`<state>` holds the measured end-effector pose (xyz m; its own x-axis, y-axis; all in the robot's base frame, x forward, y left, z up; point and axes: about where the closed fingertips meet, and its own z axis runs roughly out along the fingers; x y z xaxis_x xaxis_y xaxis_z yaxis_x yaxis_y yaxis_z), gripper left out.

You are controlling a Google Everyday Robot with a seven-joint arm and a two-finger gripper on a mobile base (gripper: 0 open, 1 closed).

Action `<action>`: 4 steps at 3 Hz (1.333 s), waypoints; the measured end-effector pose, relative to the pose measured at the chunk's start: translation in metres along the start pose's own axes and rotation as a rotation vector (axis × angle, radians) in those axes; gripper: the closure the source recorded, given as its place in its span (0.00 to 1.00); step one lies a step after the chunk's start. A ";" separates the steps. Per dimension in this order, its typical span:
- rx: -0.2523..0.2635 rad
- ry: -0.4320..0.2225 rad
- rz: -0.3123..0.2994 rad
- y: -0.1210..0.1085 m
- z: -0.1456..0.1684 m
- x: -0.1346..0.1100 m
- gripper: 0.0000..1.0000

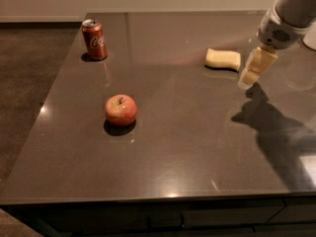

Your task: Move sponge near apple

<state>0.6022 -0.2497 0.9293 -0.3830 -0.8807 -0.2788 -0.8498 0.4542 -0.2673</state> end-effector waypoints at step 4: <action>-0.039 -0.065 0.403 -0.097 0.112 0.007 0.00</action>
Offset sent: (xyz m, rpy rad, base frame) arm 0.1448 -0.0716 -0.0704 0.1627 0.0452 -0.3824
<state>0.7227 -0.2850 0.8504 -0.6651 -0.6226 -0.4123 -0.6501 0.7544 -0.0905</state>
